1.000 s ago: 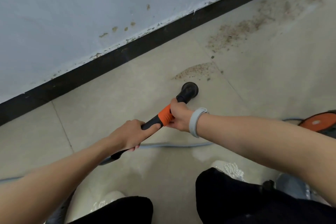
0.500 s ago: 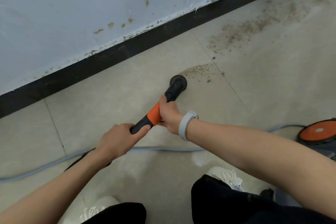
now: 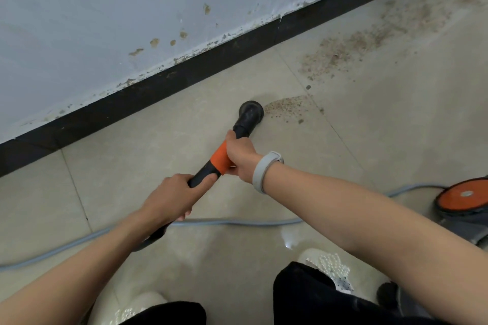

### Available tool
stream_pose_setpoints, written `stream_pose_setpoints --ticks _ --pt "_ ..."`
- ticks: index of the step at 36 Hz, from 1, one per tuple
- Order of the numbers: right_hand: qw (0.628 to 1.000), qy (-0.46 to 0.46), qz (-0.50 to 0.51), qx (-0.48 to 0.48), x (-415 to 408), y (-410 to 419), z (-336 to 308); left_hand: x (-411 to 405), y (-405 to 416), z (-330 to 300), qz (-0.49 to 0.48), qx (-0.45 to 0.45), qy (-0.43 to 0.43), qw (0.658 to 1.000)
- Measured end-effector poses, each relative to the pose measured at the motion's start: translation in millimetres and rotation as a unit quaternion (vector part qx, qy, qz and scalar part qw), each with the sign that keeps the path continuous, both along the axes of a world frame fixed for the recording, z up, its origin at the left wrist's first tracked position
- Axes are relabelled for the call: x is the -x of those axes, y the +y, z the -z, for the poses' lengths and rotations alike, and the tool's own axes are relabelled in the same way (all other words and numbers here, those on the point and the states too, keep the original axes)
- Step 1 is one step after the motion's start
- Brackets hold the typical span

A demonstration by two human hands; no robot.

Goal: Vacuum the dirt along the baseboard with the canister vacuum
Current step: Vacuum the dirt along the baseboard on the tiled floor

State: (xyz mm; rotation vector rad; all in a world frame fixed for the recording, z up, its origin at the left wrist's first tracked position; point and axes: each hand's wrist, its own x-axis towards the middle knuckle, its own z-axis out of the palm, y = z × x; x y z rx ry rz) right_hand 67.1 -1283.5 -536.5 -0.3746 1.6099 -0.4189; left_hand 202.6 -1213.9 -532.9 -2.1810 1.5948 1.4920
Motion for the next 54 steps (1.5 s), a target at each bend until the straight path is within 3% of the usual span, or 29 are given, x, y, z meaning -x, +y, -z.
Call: stream_pose_setpoints --ticks 13,21,26,30,38,54 --pt "0.984 -0.019 0.154 -0.089 41.5 75.7 4.8 14.7 24.8 -0.7 0.188 -0.072 0.006 0.979" --pt "0.955 0.064 0.283 -0.061 87.5 70.8 7.8 71.3 -5.2 -5.6 0.307 -0.011 -0.039 0.951" --pt "0.941 0.117 0.315 -0.035 116.5 62.1 13.1 104.9 -20.1 0.0 0.353 0.018 -0.037 0.935" --pt "0.946 0.107 0.304 -0.019 119.6 49.4 14.4 106.6 -24.5 0.5 0.334 0.048 -0.043 0.94" --pt "0.987 0.041 0.154 0.008 86.5 21.1 8.8 70.8 -18.6 -2.4 0.203 0.069 -0.068 0.974" --pt "0.999 0.006 0.033 0.036 53.4 -22.7 -10.6 49.0 -31.6 -7.0 0.094 0.09 -0.078 0.988"
